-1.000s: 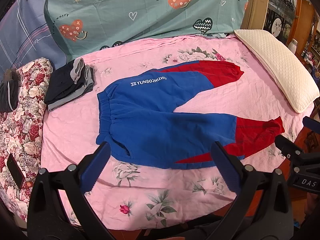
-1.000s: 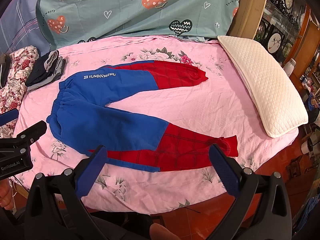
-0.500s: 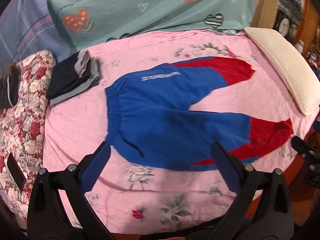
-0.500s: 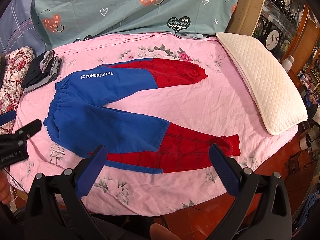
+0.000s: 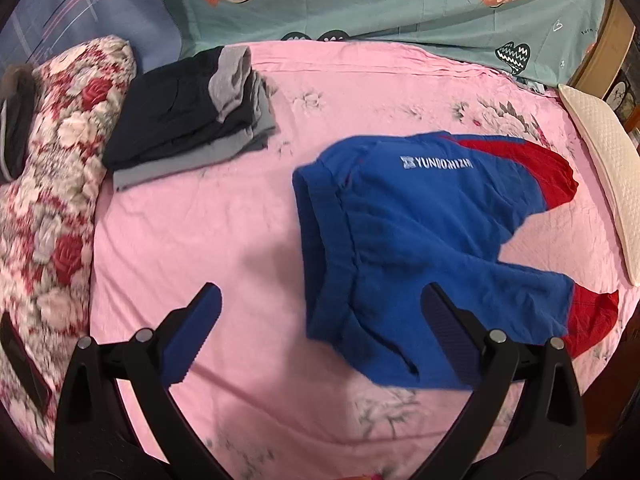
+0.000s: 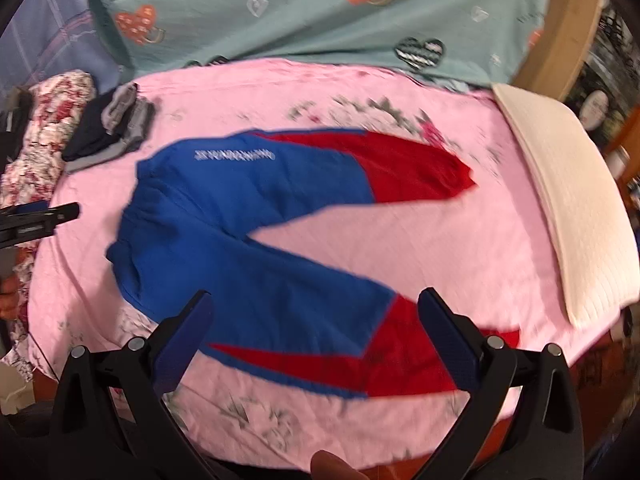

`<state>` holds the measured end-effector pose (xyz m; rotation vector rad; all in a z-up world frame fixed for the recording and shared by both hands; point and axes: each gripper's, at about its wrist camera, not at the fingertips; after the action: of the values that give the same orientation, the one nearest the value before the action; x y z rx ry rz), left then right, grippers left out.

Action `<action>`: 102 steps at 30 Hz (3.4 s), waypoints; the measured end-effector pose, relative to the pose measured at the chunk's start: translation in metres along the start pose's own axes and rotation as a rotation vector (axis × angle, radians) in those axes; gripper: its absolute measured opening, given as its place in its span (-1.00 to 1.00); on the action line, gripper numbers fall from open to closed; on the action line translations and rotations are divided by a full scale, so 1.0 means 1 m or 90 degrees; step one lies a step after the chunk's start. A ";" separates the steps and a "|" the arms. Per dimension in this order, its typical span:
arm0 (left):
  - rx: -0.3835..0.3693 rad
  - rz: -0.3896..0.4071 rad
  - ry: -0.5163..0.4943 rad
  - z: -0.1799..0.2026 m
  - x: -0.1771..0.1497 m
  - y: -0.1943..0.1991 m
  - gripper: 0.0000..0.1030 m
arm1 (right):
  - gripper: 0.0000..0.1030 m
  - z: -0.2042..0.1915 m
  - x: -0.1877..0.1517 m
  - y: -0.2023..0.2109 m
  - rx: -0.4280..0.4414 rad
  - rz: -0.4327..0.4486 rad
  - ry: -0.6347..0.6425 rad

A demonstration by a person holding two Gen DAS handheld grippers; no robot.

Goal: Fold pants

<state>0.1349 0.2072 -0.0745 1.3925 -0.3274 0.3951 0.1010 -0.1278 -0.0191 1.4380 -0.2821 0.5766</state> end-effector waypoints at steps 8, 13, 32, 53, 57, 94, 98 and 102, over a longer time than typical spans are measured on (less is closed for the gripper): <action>-0.058 -0.016 0.020 -0.028 0.053 -0.075 0.71 | 0.97 0.008 0.088 -0.087 0.151 -0.006 0.092; -0.058 -0.033 0.046 -0.042 0.075 -0.116 0.44 | 0.97 0.009 0.148 -0.169 0.142 -0.026 0.176; -0.148 -0.130 0.008 -0.062 0.107 -0.194 -0.18 | -0.89 -0.007 0.182 -0.309 0.164 -0.115 0.413; -0.246 -0.025 -0.201 -0.035 -0.016 -0.034 -0.63 | -0.93 0.001 -0.053 -0.063 0.135 -0.039 0.532; -0.235 -0.057 -0.191 -0.035 -0.053 -0.053 -0.63 | -0.93 -0.015 -0.120 -0.090 0.085 -0.069 0.571; -0.124 0.108 0.102 -0.095 -0.081 -0.007 0.34 | 0.04 -0.243 -0.046 -0.079 0.246 0.106 0.322; -0.186 0.128 -0.004 -0.033 -0.063 -0.002 0.38 | 0.05 -0.155 -0.044 -0.056 0.166 0.112 0.139; -0.313 0.101 -0.125 0.052 -0.056 -0.017 0.47 | 0.05 -0.068 -0.052 -0.055 0.012 0.090 -0.029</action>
<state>0.0927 0.1496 -0.1066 0.9258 -0.6534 0.2827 0.0763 -0.0732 -0.1010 1.4583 -0.4174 0.6638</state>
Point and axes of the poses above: each gripper's, at about its wrist camera, not at the fingertips, and y roughly against the way its jaws point, z to its right, x to its top, and after that the axes turned 9 degrees about -x, right-handed
